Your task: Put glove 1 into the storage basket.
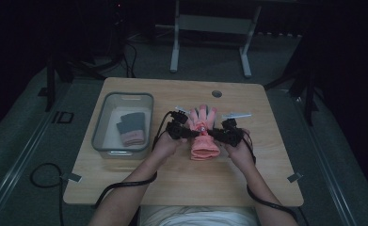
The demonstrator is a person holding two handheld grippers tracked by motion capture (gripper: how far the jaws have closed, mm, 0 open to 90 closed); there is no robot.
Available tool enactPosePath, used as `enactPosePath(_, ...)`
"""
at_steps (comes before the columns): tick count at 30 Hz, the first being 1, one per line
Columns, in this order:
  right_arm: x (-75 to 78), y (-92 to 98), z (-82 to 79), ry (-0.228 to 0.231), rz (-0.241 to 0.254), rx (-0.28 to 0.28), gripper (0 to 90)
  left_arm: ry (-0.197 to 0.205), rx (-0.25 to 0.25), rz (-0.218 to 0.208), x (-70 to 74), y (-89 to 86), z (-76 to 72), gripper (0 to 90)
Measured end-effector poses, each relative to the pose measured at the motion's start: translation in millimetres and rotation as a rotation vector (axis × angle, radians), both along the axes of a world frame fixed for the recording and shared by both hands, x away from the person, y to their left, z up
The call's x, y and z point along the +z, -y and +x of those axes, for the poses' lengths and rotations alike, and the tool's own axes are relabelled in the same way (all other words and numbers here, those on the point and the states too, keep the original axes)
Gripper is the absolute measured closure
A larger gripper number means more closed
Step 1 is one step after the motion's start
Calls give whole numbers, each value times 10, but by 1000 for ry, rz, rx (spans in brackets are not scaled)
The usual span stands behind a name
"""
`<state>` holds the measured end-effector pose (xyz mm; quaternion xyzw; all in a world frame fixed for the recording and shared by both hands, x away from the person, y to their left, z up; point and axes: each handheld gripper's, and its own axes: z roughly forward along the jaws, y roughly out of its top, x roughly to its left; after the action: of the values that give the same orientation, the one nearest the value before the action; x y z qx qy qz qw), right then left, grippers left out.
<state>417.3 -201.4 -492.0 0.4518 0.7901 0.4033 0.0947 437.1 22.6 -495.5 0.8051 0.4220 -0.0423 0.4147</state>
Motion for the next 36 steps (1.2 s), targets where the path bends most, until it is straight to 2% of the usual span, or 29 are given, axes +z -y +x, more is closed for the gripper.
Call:
enactPosePath(1, 73, -22, -13, 12, 11, 5, 761, 9, -9, 4, 89, -42, -6, 785)
enactPosePath(3, 141, -49, -27, 24, 23, 9, 761, 13, -11, 3, 131, -61, -12, 785)
enactPosePath(4, 172, -65, -33, 32, 27, 10, 761, 30, -15, 10, 221, -102, -29, 785)
enactPosePath(7, 243, -96, -43, 46, 39, 15, 761, 38, -17, 7, 311, -153, -42, 786)
enactPosePath(8, 318, -138, -54, 57, 52, 17, 761, 48, -22, 10, 404, -210, -48, 786)
enactPosePath(10, 395, -187, -62, 69, 60, 17, 761, 51, -21, 8, 449, -240, -48, 786)
enactPosePath(11, 432, -216, -63, 76, 60, 19, 761, 65, -22, 19, 551, -302, -50, 785)
enactPosePath(12, 432, -216, -63, 76, 60, 19, 761, 65, -22, 19, 551, -302, -50, 786)
enactPosePath(13, 499, -275, -61, 89, 68, 22, 761, 76, -20, 32, 640, -362, -52, 785)
enactPosePath(15, 536, -315, -58, 95, 73, 23, 761, 80, -20, 37, 669, -385, -53, 786)
enactPosePath(17, 616, -415, -49, 111, 76, 27, 761, 94, -11, 48, 775, -491, -59, 786)
enactPosePath(18, 641, -452, -45, 114, 79, 31, 761, 94, -11, 48, 775, -491, -59, 786)
enactPosePath(19, 664, -487, -40, 119, 84, 35, 760, 97, -4, 50, 832, -570, -65, 785)
enactPosePath(20, 664, -487, -40, 119, 84, 35, 760, 97, -4, 50, 832, -570, -65, 785)
enactPosePath(23, 750, -638, -15, 131, 88, 60, 760, 107, 14, 63, 941, -718, -93, 785)
enactPosePath(26, 773, -675, -11, 131, 91, 64, 761, 110, 20, 66, 972, -764, -104, 785)
enactPosePath(27, 833, -787, -4, 140, 96, 79, 760, 114, 31, 70, 1038, -878, -124, 785)
enactPosePath(32, 894, -934, 6, 148, 96, 96, 761, 119, 50, 78, 1096, -1006, -157, 786)
enactPosePath(36, 961, -1133, 20, 154, 108, 120, 761, 113, 77, 76, 1180, -1213, -195, 786)
